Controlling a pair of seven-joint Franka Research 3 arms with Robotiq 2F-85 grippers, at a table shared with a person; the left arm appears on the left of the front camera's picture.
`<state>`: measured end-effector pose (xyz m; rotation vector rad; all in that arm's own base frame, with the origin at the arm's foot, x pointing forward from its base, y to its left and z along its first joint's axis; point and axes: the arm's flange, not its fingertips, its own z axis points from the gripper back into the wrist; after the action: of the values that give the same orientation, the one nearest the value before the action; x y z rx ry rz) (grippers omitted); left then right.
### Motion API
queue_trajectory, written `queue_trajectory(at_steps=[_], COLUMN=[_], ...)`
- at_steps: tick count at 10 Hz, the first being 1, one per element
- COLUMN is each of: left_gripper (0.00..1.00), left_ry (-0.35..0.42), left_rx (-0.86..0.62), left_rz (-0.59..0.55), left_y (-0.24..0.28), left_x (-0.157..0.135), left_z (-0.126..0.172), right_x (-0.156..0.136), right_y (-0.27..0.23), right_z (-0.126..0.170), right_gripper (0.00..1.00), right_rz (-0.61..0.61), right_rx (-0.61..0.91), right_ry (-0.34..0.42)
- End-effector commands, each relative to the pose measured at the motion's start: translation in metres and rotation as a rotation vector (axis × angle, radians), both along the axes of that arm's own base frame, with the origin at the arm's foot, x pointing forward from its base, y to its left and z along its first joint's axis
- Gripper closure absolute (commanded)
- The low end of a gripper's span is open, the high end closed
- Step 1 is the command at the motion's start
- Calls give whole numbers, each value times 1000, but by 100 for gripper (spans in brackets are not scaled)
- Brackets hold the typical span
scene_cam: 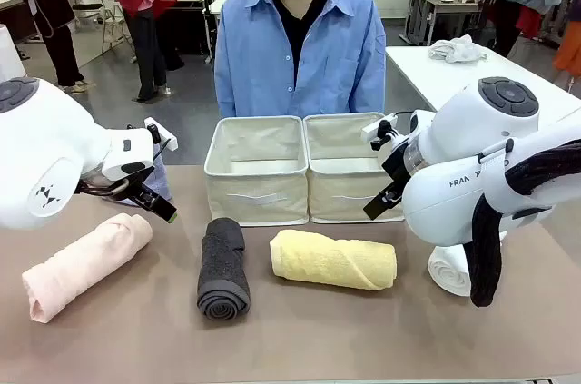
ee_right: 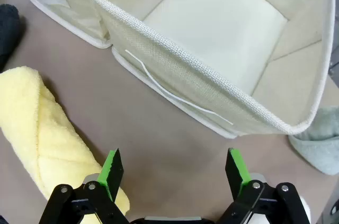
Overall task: Sort the towels based on their folding style.
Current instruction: Pick up one triangle-folded towel and place it in the left Fabric basket.
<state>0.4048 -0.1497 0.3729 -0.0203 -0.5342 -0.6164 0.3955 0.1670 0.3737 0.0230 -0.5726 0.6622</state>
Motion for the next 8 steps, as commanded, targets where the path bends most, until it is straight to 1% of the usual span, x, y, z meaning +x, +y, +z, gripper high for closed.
queue_trajectory(at_steps=[1,8], left_gripper=[0,0], left_ry=[0,0], left_rx=[0,0], left_rz=[0,0], left_y=[0,0], left_x=[0,0], left_z=[0,0], right_x=[0,0], right_y=[0,0], right_z=[0,0], right_gripper=[0,0], right_rz=[0,0], right_rx=[0,0], right_ry=[0,0])
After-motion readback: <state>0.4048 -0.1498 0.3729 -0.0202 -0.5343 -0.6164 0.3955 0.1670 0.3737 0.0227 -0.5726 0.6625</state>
